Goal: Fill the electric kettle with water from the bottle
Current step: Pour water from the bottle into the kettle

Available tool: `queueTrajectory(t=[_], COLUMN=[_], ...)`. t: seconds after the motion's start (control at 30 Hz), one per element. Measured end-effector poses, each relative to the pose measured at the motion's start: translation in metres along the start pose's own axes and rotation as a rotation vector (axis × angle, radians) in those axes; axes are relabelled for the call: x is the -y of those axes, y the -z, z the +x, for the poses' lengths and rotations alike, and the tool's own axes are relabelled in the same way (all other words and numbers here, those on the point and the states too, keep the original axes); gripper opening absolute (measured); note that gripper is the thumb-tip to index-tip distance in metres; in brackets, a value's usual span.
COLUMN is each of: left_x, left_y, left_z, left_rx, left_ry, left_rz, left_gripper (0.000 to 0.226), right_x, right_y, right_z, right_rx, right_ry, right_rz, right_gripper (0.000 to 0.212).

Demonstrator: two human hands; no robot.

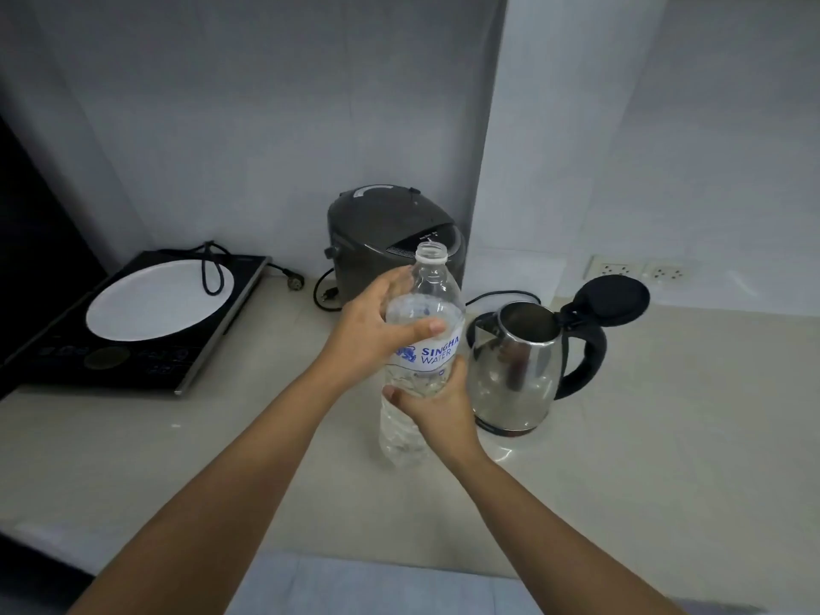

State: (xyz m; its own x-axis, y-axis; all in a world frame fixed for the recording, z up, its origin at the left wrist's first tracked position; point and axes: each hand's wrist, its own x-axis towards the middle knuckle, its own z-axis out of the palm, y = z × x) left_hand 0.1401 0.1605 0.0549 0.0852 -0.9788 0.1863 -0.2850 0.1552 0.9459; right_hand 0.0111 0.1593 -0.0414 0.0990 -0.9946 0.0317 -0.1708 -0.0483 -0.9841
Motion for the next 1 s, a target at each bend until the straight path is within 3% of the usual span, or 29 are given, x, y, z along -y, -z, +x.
queueTrajectory(t=[0.13, 0.37, 0.43, 0.53, 0.67, 0.83, 0.9, 1.0], left_x=[-0.018, -0.015, -0.004, 0.029, 0.072, 0.086, 0.089, 0.103], left_y=[-0.032, -0.095, -0.108, -0.121, -0.133, -0.148, -0.153, -0.163], left_z=[-0.011, -0.028, -0.030, -0.022, -0.003, 0.027, 0.041, 0.053], left_rx=[0.018, 0.108, 0.048, -0.075, -0.033, 0.071, 0.110, 0.120], left_ry=[-0.002, 0.041, 0.068, 0.184, 0.348, 0.369, 0.353, 0.344], left_rz=[-0.087, -0.178, -0.158, -0.105, 0.029, 0.024, -0.004, -0.002], left_gripper=[0.085, 0.062, 0.068, 0.060, 0.087, 0.114, 0.115, 0.096], right_x=[0.006, 0.002, -0.001, -0.002, 0.000, 0.002, 0.003, 0.004], right_y=[0.046, 0.135, 0.156, 0.185, 0.213, 0.234, 0.240, 0.246], right_z=[-0.016, -0.042, -0.046, -0.046, -0.038, -0.030, -0.025, -0.022], right_rx=[-0.016, -0.026, -0.030, -0.035, -0.008, 0.022, 0.038, 0.052], right_ry=[0.042, 0.012, -0.019, -0.071, -0.152, -0.212, -0.218, -0.243], right_rz=[-0.023, -0.185, -0.229, -0.298, -0.405, -0.548, -0.612, -0.663], right_gripper=[0.077, 0.074, 0.070, 0.065, 0.064, 0.065, 0.068, 0.074])
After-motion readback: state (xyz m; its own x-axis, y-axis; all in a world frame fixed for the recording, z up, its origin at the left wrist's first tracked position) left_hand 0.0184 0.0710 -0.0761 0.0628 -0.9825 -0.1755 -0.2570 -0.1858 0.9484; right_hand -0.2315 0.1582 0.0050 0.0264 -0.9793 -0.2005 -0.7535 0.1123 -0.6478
